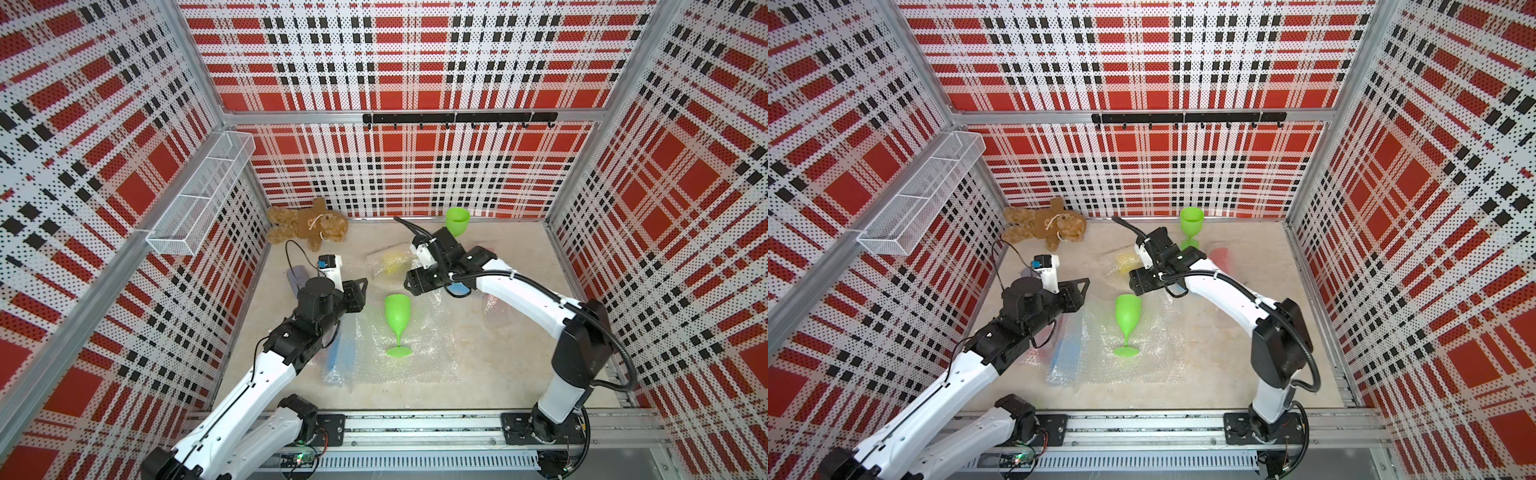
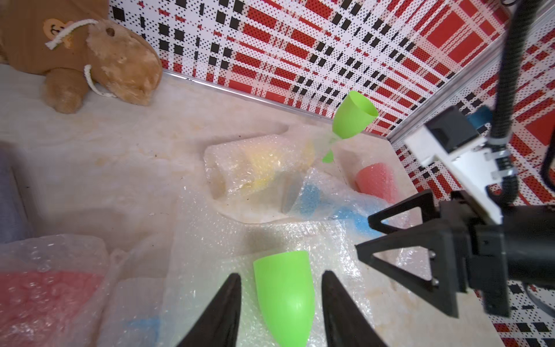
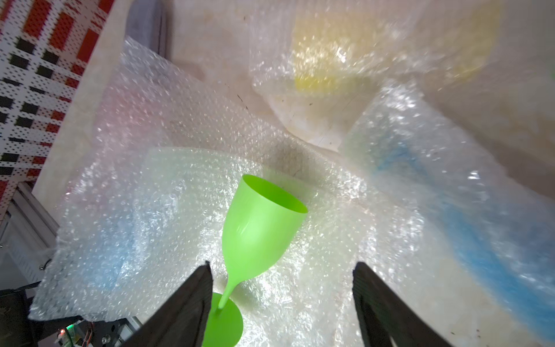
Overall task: Unpack wine glasses from bubble wrap
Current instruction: Adjust the bubble wrap at the center of the board.
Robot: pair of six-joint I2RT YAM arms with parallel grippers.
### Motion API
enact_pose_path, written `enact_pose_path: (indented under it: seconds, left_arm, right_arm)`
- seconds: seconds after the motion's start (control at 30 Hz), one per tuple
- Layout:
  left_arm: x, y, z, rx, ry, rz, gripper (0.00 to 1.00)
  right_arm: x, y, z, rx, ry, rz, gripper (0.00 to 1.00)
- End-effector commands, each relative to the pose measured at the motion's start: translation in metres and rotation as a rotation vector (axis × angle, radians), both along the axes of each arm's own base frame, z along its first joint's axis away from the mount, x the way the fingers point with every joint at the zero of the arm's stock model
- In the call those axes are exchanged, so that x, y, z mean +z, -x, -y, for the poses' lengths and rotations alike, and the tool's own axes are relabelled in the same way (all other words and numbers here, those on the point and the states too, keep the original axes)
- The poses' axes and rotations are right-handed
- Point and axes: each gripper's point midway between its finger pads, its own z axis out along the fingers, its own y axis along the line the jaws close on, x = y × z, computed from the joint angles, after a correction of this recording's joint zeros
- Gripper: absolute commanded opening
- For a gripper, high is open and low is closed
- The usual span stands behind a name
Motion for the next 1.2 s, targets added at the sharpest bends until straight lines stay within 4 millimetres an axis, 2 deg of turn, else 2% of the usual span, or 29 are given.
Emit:
enact_pose_path:
  seconds: [0.0,0.07,0.17,0.27,0.4,0.47,0.57,0.7,0.77,0.83,0.9,1.0,1.07,1.17]
  left_arm:
    - [-0.02,0.003,0.007,-0.05,-0.014,-0.053,0.46]
    - [-0.022,0.003,0.01,-0.059,0.001,-0.064,0.46]
    - [-0.021,0.004,0.011,-0.067,0.013,-0.056,0.46]
    - [-0.017,0.002,0.007,-0.055,0.017,-0.037,0.47]
    - [-0.017,-0.001,0.002,-0.038,0.006,-0.031,0.47]
    - [-0.018,-0.001,0.002,-0.037,0.004,-0.03,0.47]
    - [-0.02,-0.002,0.002,-0.036,0.0,-0.033,0.47]
    - [-0.024,-0.003,0.002,-0.036,-0.006,-0.04,0.47]
    - [-0.025,-0.004,0.002,-0.031,-0.011,-0.041,0.47]
    - [-0.027,-0.005,0.001,-0.028,-0.015,-0.042,0.47]
    - [-0.028,-0.005,0.001,-0.026,-0.015,-0.041,0.46]
    - [-0.029,-0.006,0.001,-0.024,-0.017,-0.04,0.46]
    - [-0.03,-0.006,0.001,-0.022,-0.017,-0.039,0.46]
    - [-0.03,-0.007,0.001,-0.022,-0.013,-0.034,0.47]
  right_arm:
    - [-0.022,0.016,0.011,-0.045,0.079,-0.102,0.78]
    - [-0.026,0.016,0.021,-0.114,0.063,-0.083,0.78]
    - [-0.035,0.026,0.034,-0.16,0.052,-0.082,0.72]
    - [-0.063,0.042,0.046,-0.165,0.092,-0.138,0.71]
    - [-0.089,0.048,0.072,-0.221,0.154,-0.135,0.79]
    - [-0.096,0.048,0.081,-0.236,0.161,-0.127,0.97]
    - [-0.105,0.044,0.091,-0.243,0.198,-0.111,1.0]
    - [-0.115,0.036,0.095,-0.241,0.164,-0.118,1.0]
    - [-0.116,0.041,0.079,-0.176,0.061,-0.161,0.97]
    - [-0.116,0.048,0.063,-0.099,-0.013,-0.193,0.93]
    - [-0.118,0.054,0.057,-0.066,-0.039,-0.222,0.85]
    - [-0.125,0.055,0.064,-0.082,-0.012,-0.223,0.62]
    - [-0.127,0.056,0.072,-0.107,0.008,-0.218,0.41]
    - [-0.127,0.055,0.086,-0.136,0.08,-0.201,0.21]
